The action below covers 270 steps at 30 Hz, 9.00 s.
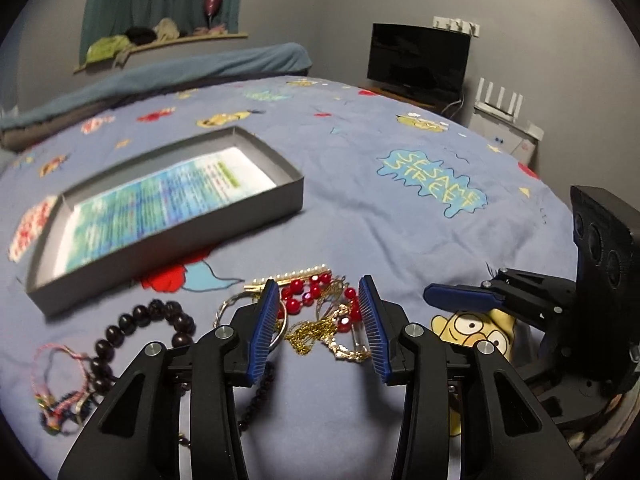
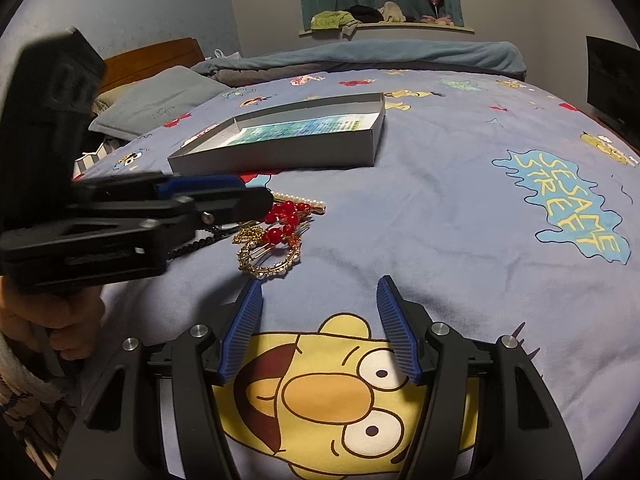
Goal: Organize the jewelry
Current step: 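Close the left tool on the red-beaded tassel earrings and lift them, then carry the earrings up with the left tool while the right tool approaches the gold ring clip, then grasp the gold ring hair clip with the right tool while the left holds the earrings, then lower both held pieces into the grey box and open both tools, then move the left tool to the black bead bracelet while the right approaches the pearl pin, then grasp the black bead bracelet with the left tool while the right grasps the pearl hair pin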
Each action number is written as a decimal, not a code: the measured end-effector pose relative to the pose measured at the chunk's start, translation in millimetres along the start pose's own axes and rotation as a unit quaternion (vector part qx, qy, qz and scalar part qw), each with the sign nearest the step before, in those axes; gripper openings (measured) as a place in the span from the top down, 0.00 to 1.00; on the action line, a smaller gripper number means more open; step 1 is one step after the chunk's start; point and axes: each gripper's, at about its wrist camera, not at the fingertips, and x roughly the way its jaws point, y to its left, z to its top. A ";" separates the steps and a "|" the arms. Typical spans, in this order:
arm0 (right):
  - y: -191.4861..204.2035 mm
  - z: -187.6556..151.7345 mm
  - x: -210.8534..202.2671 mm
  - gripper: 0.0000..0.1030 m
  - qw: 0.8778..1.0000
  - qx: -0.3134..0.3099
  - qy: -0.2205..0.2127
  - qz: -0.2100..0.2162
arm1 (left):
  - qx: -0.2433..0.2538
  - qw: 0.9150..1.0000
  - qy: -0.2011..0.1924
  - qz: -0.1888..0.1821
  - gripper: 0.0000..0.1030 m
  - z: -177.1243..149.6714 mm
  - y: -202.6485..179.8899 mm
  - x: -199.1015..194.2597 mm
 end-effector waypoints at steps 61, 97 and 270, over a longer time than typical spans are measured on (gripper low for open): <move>35.0 37.2 31.0 0.60 0.999 -0.028 0.021 0.015 | -0.077 0.989 -0.122 -0.015 0.99 41.2 77.5 -141.4; 31.8 75.7 -2.9 0.60 0.999 -0.023 -0.035 0.023 | -0.049 0.996 0.038 0.066 0.70 -104.2 50.4 -76.5; 42.6 70.5 53.9 0.94 0.999 -0.042 -0.003 0.014 | -0.116 0.992 -0.043 -0.022 0.86 -10.2 130.7 -35.7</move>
